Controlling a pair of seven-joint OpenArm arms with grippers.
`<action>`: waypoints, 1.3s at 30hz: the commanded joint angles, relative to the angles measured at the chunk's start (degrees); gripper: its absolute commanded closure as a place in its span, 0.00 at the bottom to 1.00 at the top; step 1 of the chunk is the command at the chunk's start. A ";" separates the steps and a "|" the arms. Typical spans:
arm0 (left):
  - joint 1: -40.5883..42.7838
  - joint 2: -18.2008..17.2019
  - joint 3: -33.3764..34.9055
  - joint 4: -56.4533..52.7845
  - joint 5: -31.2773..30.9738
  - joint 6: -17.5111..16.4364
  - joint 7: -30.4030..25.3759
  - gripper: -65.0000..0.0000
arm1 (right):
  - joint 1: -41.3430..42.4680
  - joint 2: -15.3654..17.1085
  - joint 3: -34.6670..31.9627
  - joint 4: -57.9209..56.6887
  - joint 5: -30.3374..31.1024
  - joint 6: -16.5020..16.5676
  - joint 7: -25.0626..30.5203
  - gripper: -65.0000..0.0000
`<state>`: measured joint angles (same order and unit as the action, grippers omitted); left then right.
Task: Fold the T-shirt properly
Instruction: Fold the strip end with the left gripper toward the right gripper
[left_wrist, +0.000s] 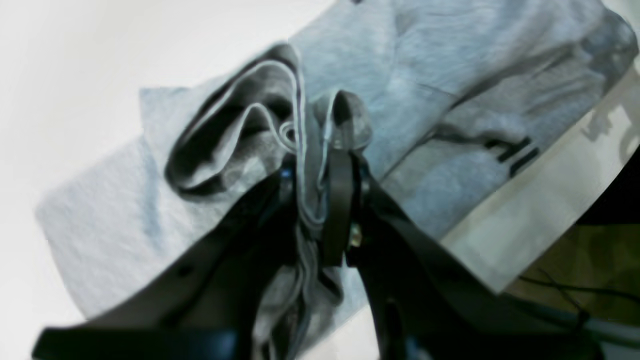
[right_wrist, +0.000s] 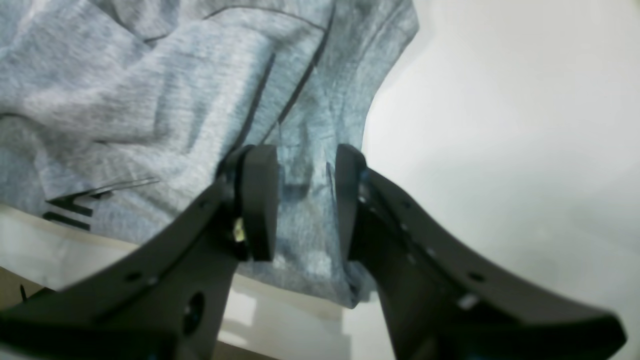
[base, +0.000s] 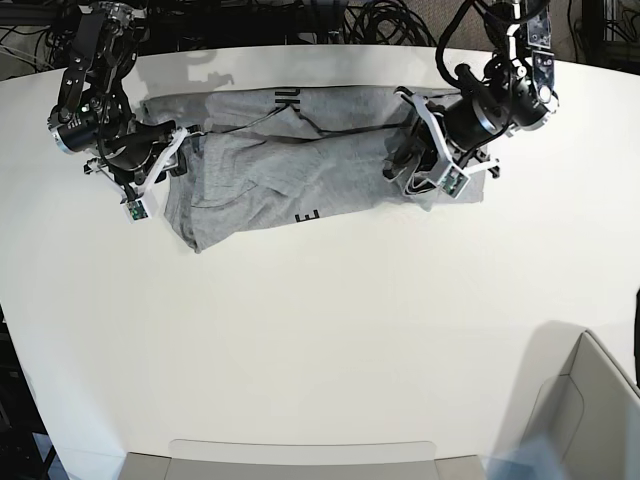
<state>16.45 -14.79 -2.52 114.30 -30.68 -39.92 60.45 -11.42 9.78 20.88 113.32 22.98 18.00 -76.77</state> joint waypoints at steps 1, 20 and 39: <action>-0.40 -0.64 0.02 0.82 -0.93 -0.08 -1.24 0.94 | 0.65 0.28 0.17 1.10 0.45 0.07 0.60 0.69; -0.49 1.56 9.16 0.64 10.94 -0.08 -1.15 0.82 | 0.56 0.28 0.17 1.19 0.53 0.07 0.60 0.69; -0.49 4.46 8.72 2.67 12.08 -0.08 -1.15 0.72 | 0.39 0.46 0.35 1.19 0.53 0.07 0.60 0.69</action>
<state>16.19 -10.31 6.63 115.92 -17.98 -39.90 60.18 -11.60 9.82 20.91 113.32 23.00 18.00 -76.77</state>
